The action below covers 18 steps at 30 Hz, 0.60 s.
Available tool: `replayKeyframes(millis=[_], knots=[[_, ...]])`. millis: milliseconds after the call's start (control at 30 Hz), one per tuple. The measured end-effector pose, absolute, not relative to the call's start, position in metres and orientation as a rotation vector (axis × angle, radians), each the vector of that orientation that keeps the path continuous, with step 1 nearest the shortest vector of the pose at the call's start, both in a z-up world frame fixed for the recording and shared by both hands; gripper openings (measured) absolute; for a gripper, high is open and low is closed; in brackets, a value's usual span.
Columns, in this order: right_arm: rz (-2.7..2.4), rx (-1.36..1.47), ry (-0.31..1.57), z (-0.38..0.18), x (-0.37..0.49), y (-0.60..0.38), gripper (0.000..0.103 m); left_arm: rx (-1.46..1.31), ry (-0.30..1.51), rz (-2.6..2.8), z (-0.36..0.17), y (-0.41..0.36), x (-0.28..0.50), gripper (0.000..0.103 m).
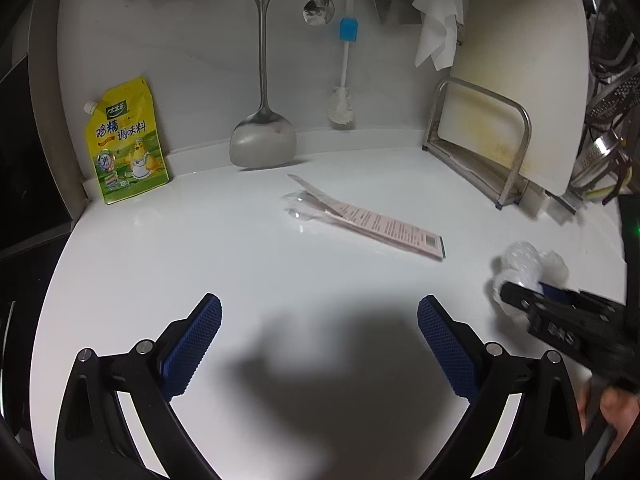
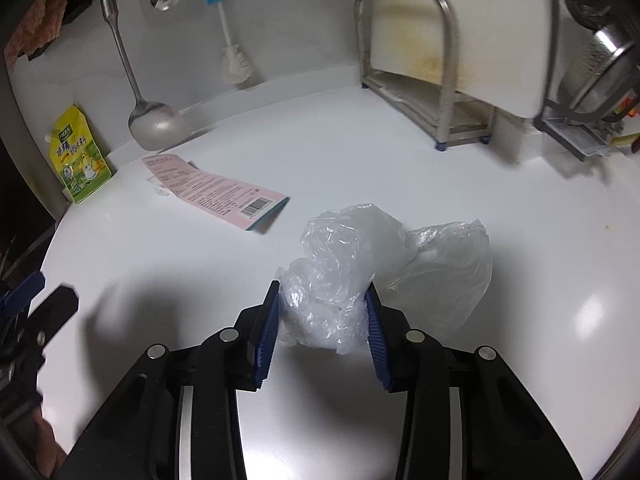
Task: Collect trash
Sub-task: 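Close the right tool on the crumpled clear plastic bag and lift it, then grasp the pink paper strip with the left tool while the right tool holds the bag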
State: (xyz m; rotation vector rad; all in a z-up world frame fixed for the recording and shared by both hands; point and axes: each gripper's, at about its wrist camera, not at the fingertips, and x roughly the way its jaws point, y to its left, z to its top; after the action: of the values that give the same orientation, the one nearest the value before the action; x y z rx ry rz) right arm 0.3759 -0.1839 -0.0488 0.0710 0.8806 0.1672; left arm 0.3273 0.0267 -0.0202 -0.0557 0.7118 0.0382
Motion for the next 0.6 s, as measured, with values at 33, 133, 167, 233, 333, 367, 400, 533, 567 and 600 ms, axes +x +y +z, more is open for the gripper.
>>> replayKeyframes(millis=[33, 133, 167, 233, 333, 367, 400, 533, 567, 600], knots=[[0.156, 0.066, 0.87, -0.046, 0.371, -0.191, 0.039, -0.064, 0.706, 0.05, -0.019, 0.023, 0.333, 0.096], [0.132, 0.065, 0.851, -0.041, 0.363, -0.209, 0.039, -0.075, 0.697, 0.083, -0.018, 0.013, 0.349, 0.096], [0.123, 0.069, 0.844, -0.04, 0.36, -0.217, 0.039, -0.075, 0.696, 0.094, -0.018, 0.009, 0.355, 0.097], [0.105, 0.074, 0.839, -0.039, 0.355, -0.231, 0.039, -0.069, 0.699, 0.128, -0.02, 0.0, 0.37, 0.097], [0.094, 0.101, 0.837, -0.04, 0.351, -0.25, 0.039, -0.077, 0.721, 0.166, -0.023, -0.011, 0.393, 0.096], [0.092, 0.114, 0.835, -0.04, 0.35, -0.255, 0.039, -0.082, 0.725, 0.173, -0.024, -0.014, 0.398, 0.096], [0.088, 0.126, 0.83, -0.04, 0.349, -0.259, 0.039, -0.084, 0.733, 0.185, -0.026, -0.016, 0.404, 0.097], [0.068, 0.131, 0.815, -0.038, 0.347, -0.27, 0.039, -0.099, 0.778, 0.242, -0.036, -0.025, 0.43, 0.096], [0.07, 0.132, 0.814, -0.038, 0.346, -0.272, 0.039, -0.1, 0.789, 0.258, -0.039, -0.027, 0.435, 0.097], [0.07, 0.135, 0.812, -0.038, 0.346, -0.273, 0.039, -0.111, 0.805, 0.267, -0.042, -0.029, 0.441, 0.097]])
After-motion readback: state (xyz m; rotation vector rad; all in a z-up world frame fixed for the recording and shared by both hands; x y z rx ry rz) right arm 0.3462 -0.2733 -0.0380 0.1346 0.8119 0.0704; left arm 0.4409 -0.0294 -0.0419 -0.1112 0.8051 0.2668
